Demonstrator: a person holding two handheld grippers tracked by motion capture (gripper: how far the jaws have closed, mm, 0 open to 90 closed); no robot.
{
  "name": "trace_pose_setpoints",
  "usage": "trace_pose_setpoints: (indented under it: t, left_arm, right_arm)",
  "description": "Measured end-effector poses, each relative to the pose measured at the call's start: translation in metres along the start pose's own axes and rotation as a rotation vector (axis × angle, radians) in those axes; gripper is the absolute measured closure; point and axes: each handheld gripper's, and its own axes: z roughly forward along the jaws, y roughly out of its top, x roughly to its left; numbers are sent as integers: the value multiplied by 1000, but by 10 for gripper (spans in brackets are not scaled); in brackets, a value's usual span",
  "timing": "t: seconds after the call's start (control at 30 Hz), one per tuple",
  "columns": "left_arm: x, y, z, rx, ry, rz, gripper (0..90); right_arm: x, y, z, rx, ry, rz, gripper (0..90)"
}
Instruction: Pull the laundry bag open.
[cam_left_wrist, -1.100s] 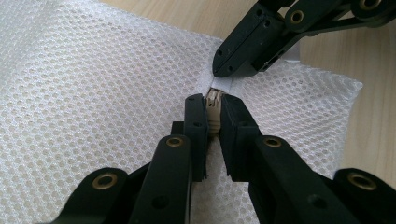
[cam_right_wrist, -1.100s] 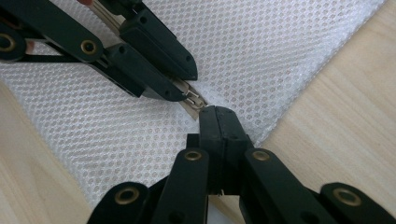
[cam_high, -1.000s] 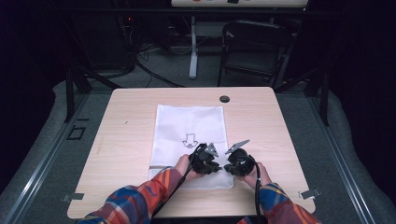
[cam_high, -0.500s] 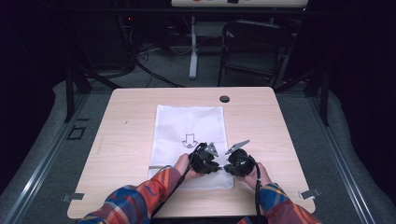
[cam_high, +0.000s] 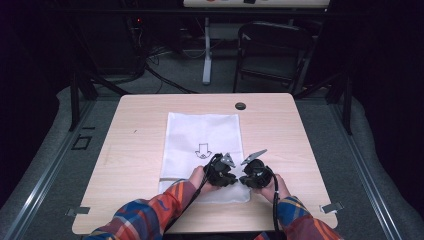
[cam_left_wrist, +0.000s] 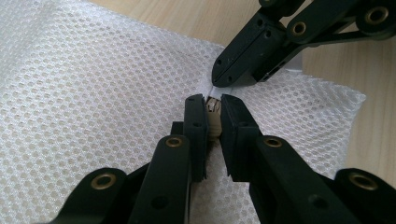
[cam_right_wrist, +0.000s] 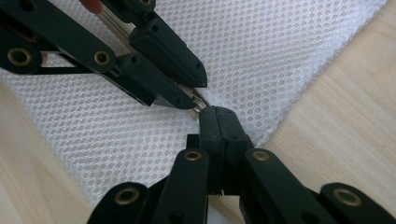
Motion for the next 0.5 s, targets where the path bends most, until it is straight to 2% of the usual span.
trace_pose_setpoints:
  t: [0.13,0.3,0.5]
  left_arm:
    - [2,-1,-2,6,-11,-14,819]
    - [4,-2,-4,15,-5,-13,819]
    - [12,-9,-13,12,-27,-47,818]
  right_arm:
    - [0,0,0,-3,8,8,900]
    - [0,-1,0,-7,5,11,900]
    - [0,0,0,-1,8,5,900]
